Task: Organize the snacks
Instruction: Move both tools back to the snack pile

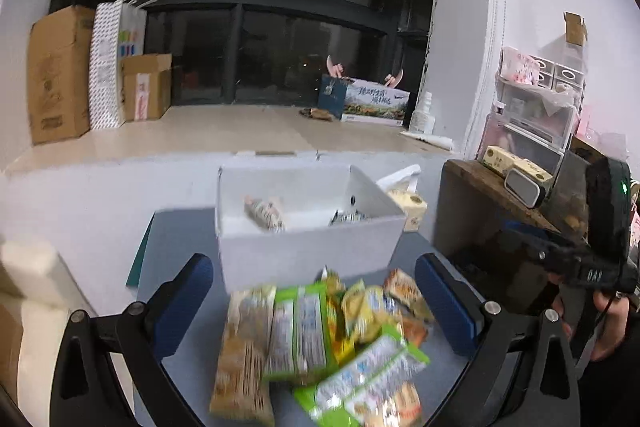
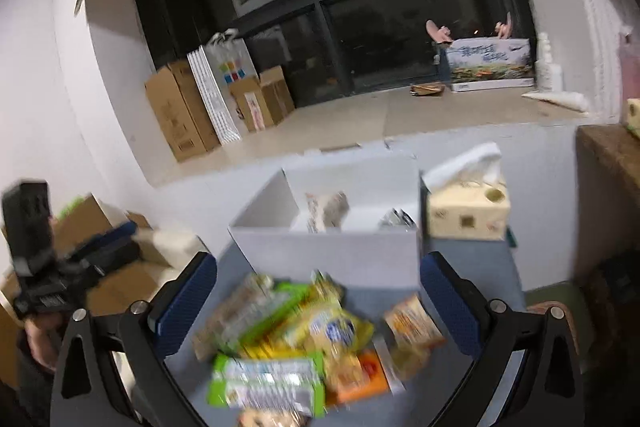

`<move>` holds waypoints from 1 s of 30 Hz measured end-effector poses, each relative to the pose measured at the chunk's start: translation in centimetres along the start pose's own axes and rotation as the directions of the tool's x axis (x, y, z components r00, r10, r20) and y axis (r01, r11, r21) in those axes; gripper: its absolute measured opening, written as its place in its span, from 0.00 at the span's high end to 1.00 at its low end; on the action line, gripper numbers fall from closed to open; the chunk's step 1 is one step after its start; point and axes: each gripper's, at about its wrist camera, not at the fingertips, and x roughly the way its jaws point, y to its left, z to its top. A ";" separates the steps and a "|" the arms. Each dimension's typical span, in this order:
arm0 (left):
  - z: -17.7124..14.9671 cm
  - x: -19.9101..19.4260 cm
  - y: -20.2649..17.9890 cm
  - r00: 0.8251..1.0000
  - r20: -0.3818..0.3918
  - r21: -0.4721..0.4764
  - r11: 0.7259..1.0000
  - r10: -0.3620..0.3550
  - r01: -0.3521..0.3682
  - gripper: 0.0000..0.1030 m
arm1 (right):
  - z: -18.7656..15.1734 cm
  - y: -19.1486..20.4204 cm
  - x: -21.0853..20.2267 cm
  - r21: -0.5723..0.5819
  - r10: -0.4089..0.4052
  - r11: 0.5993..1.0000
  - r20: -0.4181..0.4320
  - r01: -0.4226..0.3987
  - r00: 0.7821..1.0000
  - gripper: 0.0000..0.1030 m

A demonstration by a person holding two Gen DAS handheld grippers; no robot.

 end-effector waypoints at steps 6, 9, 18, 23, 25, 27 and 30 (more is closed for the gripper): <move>-3.5 -2.7 1.2 0.999 -0.030 -0.048 0.999 0.017 -0.019 0.00 | -4.4 0.6 -3.2 0.010 0.004 1.000 0.007 -0.004 1.000 0.00; -4.8 -3.1 2.0 0.998 -0.065 -0.066 0.998 0.022 -0.026 0.00 | -5.5 1.3 -4.5 -0.018 0.004 1.000 0.020 -0.004 1.000 0.00; -7.2 3.7 4.9 0.964 -0.262 -0.074 0.997 -0.042 0.024 0.00 | -6.1 3.3 -5.0 -0.087 0.029 0.996 0.028 -0.027 0.999 0.00; -6.8 9.6 9.2 0.931 -0.353 -0.209 0.978 -0.088 0.013 0.00 | -6.8 3.6 -4.5 -0.103 0.022 0.994 0.004 -0.022 1.000 0.00; -6.6 11.9 10.2 0.914 -0.395 -0.231 0.973 -0.089 -0.005 0.00 | -6.9 3.6 -4.3 -0.104 0.014 0.994 0.001 -0.014 1.000 0.00; -6.9 14.0 10.5 0.892 -0.446 -0.220 0.975 -0.079 -0.024 0.00 | -7.0 3.5 -4.2 -0.102 0.015 0.995 -0.001 -0.015 1.000 0.00; -7.7 16.4 10.6 0.854 -0.518 -0.195 0.979 -0.051 -0.059 0.01 | -7.1 3.4 -4.1 -0.099 0.007 0.995 -0.006 -0.008 1.000 0.00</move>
